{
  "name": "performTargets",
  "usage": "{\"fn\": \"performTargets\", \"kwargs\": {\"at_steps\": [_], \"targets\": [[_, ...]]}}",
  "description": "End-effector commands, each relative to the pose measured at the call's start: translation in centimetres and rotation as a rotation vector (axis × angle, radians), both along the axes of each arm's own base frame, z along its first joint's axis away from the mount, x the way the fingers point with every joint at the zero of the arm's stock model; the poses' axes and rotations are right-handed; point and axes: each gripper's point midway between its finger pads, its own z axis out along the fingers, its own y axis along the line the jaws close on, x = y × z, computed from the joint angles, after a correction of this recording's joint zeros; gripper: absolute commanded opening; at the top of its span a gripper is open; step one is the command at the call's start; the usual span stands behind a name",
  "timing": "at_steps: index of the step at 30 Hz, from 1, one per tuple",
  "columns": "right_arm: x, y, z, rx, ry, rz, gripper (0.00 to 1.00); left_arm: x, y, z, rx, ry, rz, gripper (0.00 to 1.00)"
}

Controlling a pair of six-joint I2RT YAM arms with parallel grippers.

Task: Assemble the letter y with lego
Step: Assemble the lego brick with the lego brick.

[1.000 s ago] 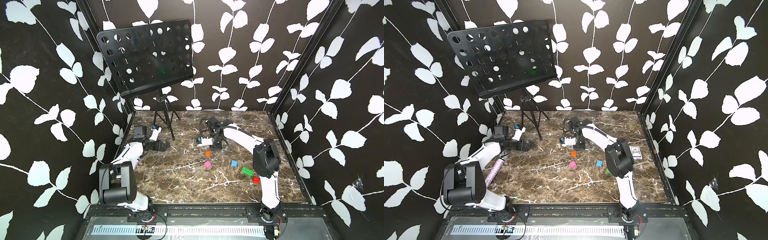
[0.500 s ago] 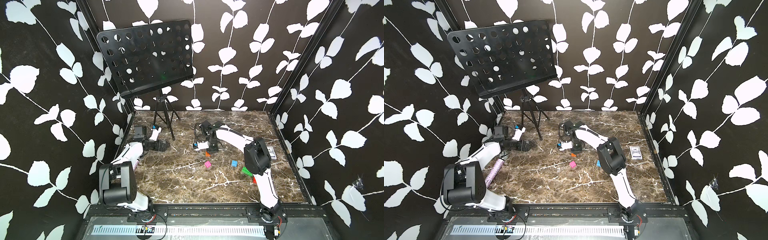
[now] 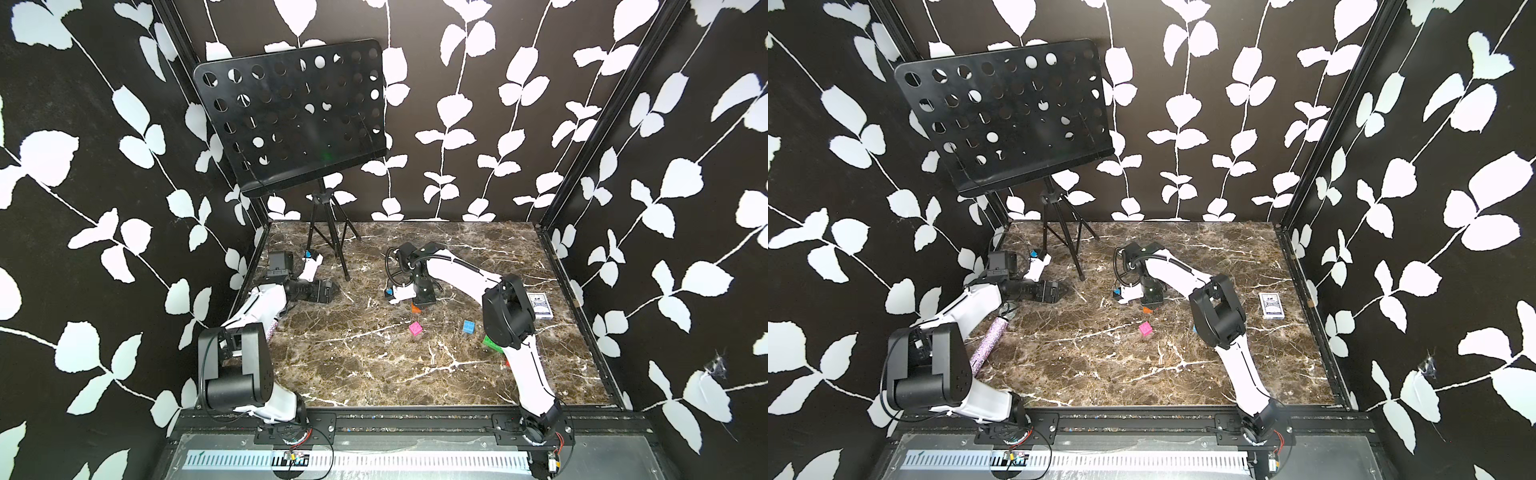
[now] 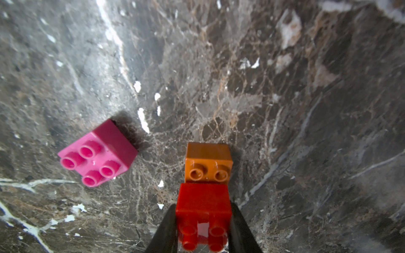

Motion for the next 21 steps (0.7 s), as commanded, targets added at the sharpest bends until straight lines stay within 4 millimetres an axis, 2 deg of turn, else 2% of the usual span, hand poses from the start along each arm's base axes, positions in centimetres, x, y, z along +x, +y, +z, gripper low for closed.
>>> {"fn": "performTargets", "kwargs": {"at_steps": [1, 7, 10, 15, 21], "targets": [[-2.4, -1.7, -2.9, -0.107, 0.120, 0.033, 0.23, -0.4, 0.0, 0.5, -0.014, -0.002, -0.001, 0.99], [-1.7, -2.7, -3.5, -0.172, 0.079, -0.011, 0.22, -0.5, 0.0, 0.5, -0.017, -0.001, -0.002, 0.99], [-2.0, -3.4, -3.6, -0.207, 0.081, -0.032, 0.22, -0.5, 0.0, 0.5, -0.017, -0.002, -0.003, 0.99], [-2.7, -3.2, -3.8, -0.190, 0.106, -0.027, 0.22, -0.4, -0.1, 0.5, -0.023, -0.002, -0.001, 0.99], [-1.3, -2.9, -4.6, -0.217, 0.065, -0.084, 0.21, -0.5, -0.1, 0.6, -0.023, -0.004, -0.001, 0.99]]}}
